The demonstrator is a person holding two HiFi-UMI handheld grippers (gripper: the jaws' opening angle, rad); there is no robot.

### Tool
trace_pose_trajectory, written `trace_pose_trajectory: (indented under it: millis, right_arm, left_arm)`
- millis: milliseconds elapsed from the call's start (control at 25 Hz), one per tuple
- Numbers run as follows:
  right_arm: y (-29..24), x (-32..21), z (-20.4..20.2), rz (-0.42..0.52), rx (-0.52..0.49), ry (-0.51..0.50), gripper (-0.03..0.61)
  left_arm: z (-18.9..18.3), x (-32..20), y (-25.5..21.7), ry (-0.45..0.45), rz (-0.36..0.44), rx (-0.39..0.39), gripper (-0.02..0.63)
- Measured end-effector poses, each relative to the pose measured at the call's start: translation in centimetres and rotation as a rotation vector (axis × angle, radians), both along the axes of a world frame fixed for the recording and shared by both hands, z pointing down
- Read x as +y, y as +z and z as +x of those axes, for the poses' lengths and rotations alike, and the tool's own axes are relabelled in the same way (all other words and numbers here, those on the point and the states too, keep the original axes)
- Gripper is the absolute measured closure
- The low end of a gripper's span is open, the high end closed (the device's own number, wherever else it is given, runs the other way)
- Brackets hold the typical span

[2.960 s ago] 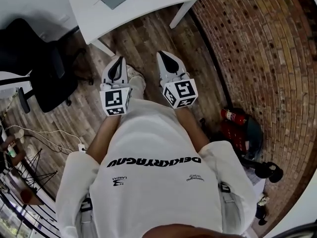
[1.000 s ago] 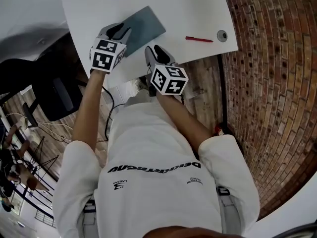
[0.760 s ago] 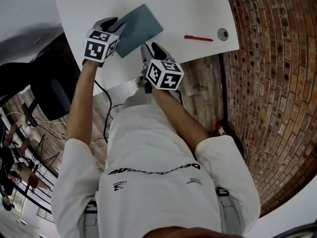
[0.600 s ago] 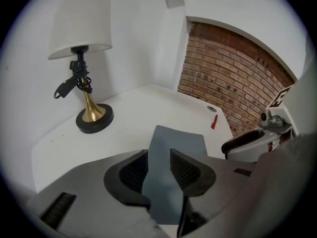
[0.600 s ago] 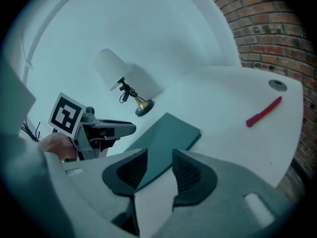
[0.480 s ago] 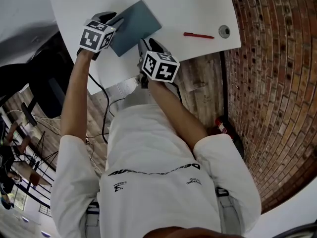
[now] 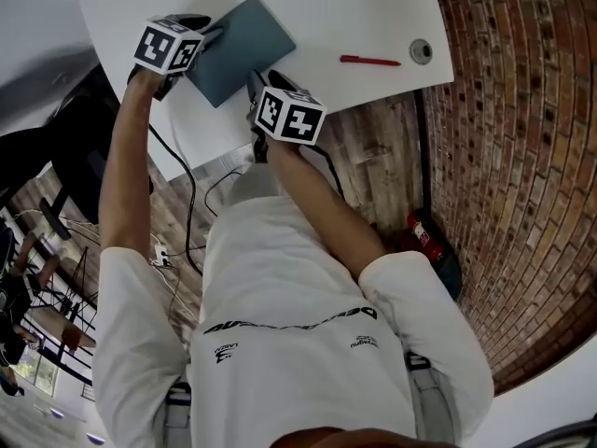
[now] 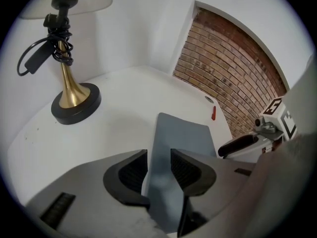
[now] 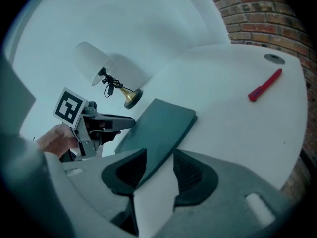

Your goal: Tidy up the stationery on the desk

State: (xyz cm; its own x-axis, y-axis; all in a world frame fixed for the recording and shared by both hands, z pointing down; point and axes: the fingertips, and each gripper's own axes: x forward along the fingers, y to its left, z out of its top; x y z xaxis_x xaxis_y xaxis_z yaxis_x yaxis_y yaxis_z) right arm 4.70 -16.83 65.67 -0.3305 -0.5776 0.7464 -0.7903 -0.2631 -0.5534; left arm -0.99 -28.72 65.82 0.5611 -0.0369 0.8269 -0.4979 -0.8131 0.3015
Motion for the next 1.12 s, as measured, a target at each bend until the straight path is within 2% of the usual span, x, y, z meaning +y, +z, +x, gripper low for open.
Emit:
trace_pose_trajectory:
  millis: [160,320,400,640,920,1120]
  right_arm:
    - [0.5,-0.4,-0.2,-0.004,0.022,-0.011,0.420]
    - [1.3,-0.7,0.0,-0.014,0.044,-0.024,0.435]
    - [1.6,-0.8,-0.1,-0.024,0.062,-0.042,0.465]
    - [1.5,-0.8,0.0,-0.026,0.102,-0.076,0.466]
    - [1.2,-1.5,1.1,-0.003,0.175,-0.135,0.471]
    - [1.1,-2.1,1.9,0.011,0.240,-0.219,0.472]
  left_arm:
    - [0.2,0.3,0.8,0.004,-0.073,0.008,0.466]
    - [0.2,0.9,1.6,0.024,-0.111,-0.011,0.466]
    - [0.2,1.0,1.6,0.011,-0.120,-0.005,0.466]
    - [0.1,1.1,1.5,-0.012,-0.103,-0.025,0.468]
    - [-0.4,1.8,1.3,-0.124,-0.097,-0.008,0.469]
    - [-1.0,2.8,1.3,-0.270,-0.100,0.004,0.471]
